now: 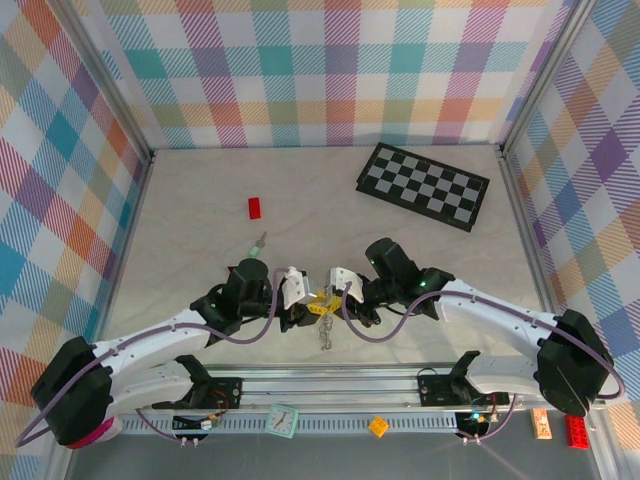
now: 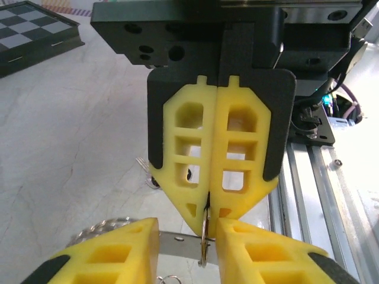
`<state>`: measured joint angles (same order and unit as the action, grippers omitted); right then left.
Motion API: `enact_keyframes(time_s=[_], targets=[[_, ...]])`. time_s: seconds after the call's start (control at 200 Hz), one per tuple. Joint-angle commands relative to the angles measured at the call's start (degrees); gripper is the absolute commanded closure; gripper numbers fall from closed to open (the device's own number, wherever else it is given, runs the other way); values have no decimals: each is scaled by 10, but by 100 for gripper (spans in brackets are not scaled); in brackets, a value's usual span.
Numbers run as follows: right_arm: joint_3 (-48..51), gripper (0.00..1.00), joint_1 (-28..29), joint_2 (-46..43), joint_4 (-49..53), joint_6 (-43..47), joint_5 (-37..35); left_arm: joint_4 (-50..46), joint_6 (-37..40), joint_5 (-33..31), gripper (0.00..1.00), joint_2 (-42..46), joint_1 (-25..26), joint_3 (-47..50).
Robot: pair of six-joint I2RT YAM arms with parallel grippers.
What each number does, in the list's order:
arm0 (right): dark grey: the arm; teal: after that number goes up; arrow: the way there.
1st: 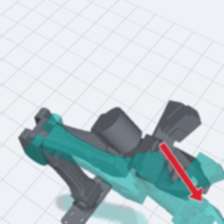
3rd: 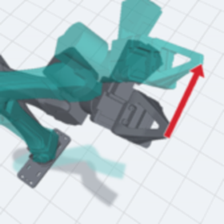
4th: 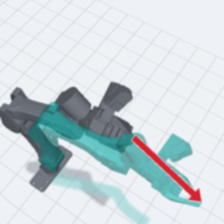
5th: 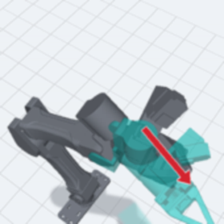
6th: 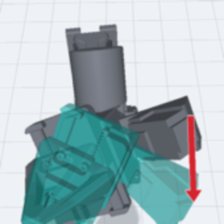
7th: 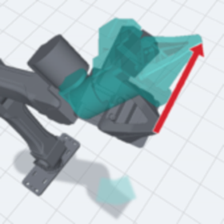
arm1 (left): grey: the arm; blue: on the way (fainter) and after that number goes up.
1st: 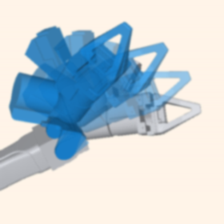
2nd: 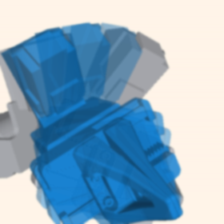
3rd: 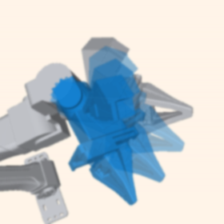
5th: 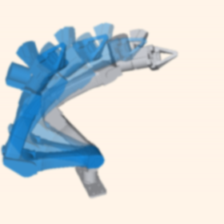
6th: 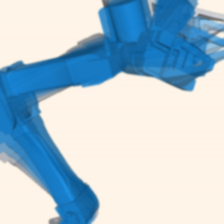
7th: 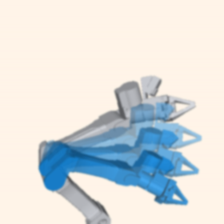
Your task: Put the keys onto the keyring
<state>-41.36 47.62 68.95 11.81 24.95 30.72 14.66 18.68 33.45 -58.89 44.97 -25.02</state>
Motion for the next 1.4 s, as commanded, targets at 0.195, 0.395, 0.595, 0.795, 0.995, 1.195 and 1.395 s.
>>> enact_keyframes(time_s=[0.195, 0.395, 0.595, 0.795, 0.995, 1.195, 1.395], targets=[[9, 100, 3, -9, -25, 12, 16, 150, -69, -27, 69, 69, 7, 108], [10, 100, 3, -11, -28, 14, 27, 218, -71, -23, 75, 40, 7, 124], [8, 100, 3, -9, -16, 22, 23, 257, -77, -1, 77, 3, 7, 118], [3, 100, 4, -7, -23, 20, 37, 265, -76, 21, 81, -28, 7, 105], [1, 100, 5, -2, -18, 22, 46, 286, -77, 21, 83, -44, 6, 100], [-3, 100, 10, -2, 3, 33, 28, 282, -75, 17, 84, -31, 5, 100], [-6, 100, 11, -4, 8, 35, 19, 276, -78, 20, 82, -19, 3, 102]])
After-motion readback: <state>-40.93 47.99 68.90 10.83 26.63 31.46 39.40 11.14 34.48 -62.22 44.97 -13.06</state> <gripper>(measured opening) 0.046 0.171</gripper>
